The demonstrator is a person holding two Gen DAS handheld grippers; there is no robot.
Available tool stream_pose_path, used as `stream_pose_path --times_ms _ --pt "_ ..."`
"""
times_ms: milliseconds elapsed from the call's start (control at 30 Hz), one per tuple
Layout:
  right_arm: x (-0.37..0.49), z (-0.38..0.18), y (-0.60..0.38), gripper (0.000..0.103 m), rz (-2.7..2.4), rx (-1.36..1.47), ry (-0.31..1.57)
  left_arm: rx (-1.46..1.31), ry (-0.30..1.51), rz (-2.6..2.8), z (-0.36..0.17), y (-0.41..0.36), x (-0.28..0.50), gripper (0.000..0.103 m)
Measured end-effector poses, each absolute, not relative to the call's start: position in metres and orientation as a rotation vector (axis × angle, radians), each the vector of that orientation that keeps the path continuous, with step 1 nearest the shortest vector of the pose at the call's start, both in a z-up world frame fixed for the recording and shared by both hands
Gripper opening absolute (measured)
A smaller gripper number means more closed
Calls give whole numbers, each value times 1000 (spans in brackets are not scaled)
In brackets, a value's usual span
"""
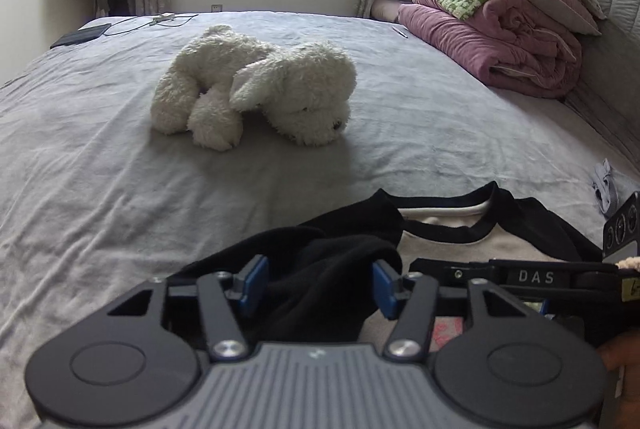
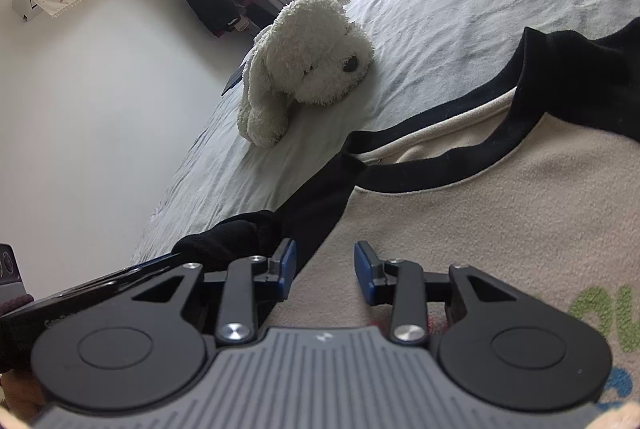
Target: Fold clothes
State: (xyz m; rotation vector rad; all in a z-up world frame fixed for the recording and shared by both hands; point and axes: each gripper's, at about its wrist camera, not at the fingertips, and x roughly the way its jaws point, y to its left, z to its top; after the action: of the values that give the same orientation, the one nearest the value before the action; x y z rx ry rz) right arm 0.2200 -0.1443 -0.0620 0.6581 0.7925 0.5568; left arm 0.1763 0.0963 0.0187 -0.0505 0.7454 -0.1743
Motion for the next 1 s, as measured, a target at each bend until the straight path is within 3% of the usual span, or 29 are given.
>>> stream_pose_path --times_ms 300,633,733,767,800,833,1000 --pt "220 -62 -142 39 565 655 796 -171 759 -28 35 160 143 68" --pt "219 -61 -141 39 567 651 797 -282 861 125 1 204 135 65" --pt "218 -61 -140 39 569 647 798 -298 890 133 -10 207 139 46" --pt "218 -61 -140 39 569 645 798 -288 883 138 -10 206 140 34" --pt "218 -61 -140 39 570 643 798 -278 876 143 -9 205 142 12" --pt "218 -61 -140 39 571 643 798 -267 868 147 -8 205 144 4" --pt "218 -61 -140 39 574 641 797 -125 804 190 22 201 147 4"
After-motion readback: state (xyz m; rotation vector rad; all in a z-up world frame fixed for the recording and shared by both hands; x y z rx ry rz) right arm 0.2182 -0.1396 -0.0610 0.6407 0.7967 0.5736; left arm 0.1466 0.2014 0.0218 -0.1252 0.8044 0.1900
